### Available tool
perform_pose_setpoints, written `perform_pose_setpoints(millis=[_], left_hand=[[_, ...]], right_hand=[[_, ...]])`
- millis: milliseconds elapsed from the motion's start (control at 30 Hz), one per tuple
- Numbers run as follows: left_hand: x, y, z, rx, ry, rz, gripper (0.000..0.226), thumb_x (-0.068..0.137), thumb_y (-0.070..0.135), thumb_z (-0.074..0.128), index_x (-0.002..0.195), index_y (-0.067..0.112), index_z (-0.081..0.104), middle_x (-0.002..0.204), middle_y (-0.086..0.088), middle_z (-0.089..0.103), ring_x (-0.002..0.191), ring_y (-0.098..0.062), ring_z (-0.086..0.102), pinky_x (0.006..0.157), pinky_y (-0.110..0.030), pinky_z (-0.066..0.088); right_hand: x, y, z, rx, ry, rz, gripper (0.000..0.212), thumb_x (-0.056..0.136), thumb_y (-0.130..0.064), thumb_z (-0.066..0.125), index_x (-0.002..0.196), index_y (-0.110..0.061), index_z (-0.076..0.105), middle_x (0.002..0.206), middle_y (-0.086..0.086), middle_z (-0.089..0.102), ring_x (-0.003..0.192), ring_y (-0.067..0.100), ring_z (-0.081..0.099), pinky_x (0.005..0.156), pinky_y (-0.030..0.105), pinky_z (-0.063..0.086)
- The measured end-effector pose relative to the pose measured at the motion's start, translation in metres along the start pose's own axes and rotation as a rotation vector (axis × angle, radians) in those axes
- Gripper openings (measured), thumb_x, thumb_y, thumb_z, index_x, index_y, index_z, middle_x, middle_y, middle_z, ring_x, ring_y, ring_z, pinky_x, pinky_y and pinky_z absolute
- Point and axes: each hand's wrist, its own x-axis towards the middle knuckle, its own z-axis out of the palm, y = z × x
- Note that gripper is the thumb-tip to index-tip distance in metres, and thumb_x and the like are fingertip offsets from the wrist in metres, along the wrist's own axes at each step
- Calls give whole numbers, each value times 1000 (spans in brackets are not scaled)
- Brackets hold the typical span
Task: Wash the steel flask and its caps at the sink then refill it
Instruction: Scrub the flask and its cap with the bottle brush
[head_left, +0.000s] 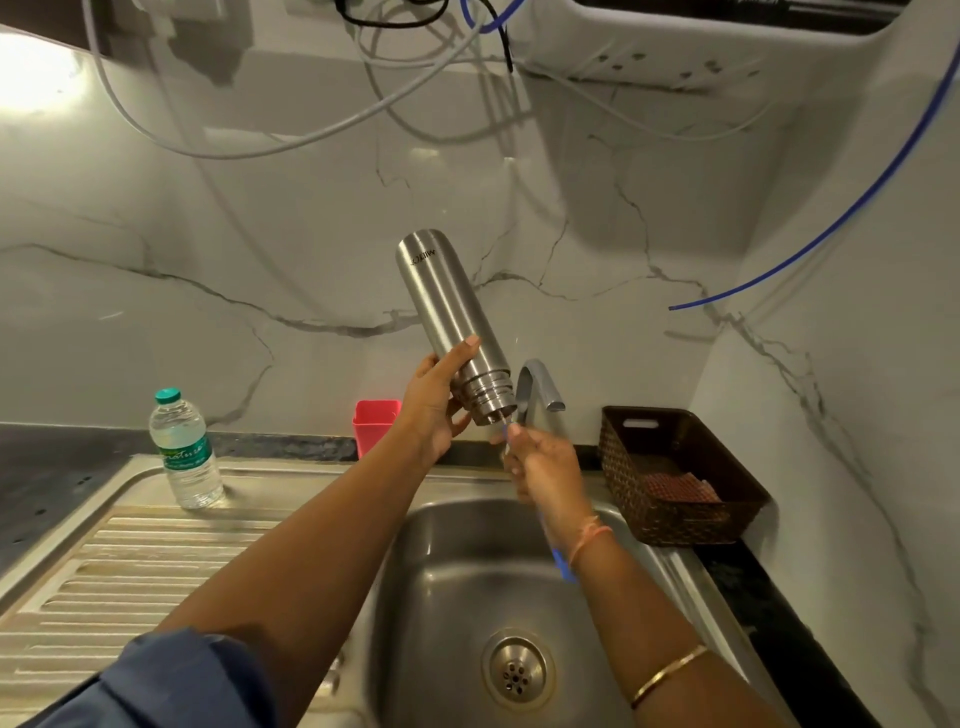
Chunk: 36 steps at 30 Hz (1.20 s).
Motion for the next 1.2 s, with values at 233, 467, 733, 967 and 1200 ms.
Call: perform_pose_setpoints(millis=[233, 467, 733, 967, 1200], left_hand=[[2, 6, 4, 32, 25, 74, 39, 76, 38, 75, 107, 23, 56, 100, -2, 61, 97, -21, 59, 92, -42, 51], [-4, 1, 4, 10, 26, 28, 34, 78, 38, 73, 102, 23, 56, 102, -3, 61, 98, -20, 58, 94, -42, 48], [1, 10, 2, 35, 6, 80, 44, 78, 37, 73, 115, 20, 56, 102, -2, 62, 98, -21, 59, 95, -43, 48], [3, 14, 7, -35, 38, 76, 34, 76, 36, 75, 103, 23, 59, 102, -2, 62, 98, -19, 58, 91, -39, 48], [7, 15, -2, -2, 38, 81, 42, 75, 35, 76, 109, 21, 57, 99, 0, 62, 95, -19, 58, 89, -40, 48]], right_hand=[[-9, 8, 10, -622, 245, -315, 27, 92, -40, 52, 101, -15, 59, 78, -1, 61, 68, 12, 58, 60, 24, 45], [-2, 12, 3, -449, 232, -344, 19, 94, -23, 54, 102, -11, 67, 81, 5, 66, 70, 17, 61, 63, 24, 44], [-6, -3, 6, -195, 20, -64, 25, 96, -29, 49, 105, -10, 62, 70, 3, 58, 56, 11, 52, 52, 22, 43], [-7, 7, 9, -832, 369, -500, 22, 95, -20, 51, 112, -11, 63, 83, 4, 66, 66, 15, 60, 56, 22, 44], [-11, 5, -1, 146, -126, 101, 28, 95, -30, 49, 101, -8, 65, 58, 0, 46, 46, 8, 38, 41, 18, 33]])
